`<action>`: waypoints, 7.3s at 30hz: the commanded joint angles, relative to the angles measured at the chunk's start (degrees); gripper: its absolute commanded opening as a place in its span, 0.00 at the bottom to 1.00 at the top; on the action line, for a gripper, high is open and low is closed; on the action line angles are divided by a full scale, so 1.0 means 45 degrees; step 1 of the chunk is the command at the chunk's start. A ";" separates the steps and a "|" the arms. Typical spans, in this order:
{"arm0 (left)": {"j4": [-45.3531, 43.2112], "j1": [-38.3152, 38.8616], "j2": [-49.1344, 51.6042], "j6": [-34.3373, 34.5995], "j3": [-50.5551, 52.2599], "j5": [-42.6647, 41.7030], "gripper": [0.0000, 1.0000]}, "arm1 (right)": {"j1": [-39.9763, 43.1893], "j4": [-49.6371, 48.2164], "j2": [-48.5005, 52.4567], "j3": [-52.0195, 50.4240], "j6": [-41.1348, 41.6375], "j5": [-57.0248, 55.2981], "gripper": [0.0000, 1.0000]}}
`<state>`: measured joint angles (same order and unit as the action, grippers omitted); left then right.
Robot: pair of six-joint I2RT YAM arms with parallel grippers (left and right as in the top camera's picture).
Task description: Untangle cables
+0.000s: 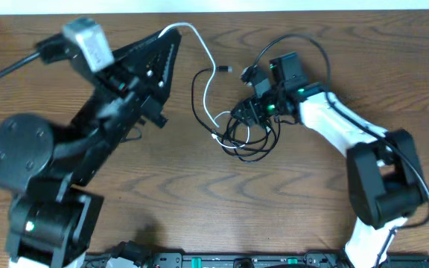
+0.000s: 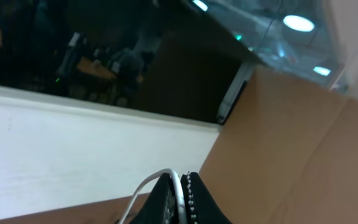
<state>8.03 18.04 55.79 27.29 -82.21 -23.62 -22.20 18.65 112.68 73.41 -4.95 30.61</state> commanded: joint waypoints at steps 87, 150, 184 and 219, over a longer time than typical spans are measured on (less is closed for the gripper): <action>0.7106 -0.0063 0.3968 -0.2069 -0.0233 0.0539 0.07 | 0.0544 0.1622 -0.7548 0.0257 0.2021 -0.3793 0.01; -0.1044 -0.0476 0.6698 0.5435 -0.0233 -0.9938 0.08 | 0.1666 -0.2720 -0.1889 0.0175 0.1156 0.6645 0.01; 0.7159 -0.2006 0.6703 -0.2157 0.0010 -0.3915 0.59 | 0.5221 0.7859 -0.6465 0.6436 0.3638 -0.3026 0.01; 0.7067 -0.1991 0.6727 -0.2147 0.0058 -0.2487 0.59 | 1.0958 -0.0141 0.6518 1.2167 0.2992 -0.7723 0.02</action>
<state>40.03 9.17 86.50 18.98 -82.24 -36.97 27.46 16.51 137.86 127.17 9.32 -3.90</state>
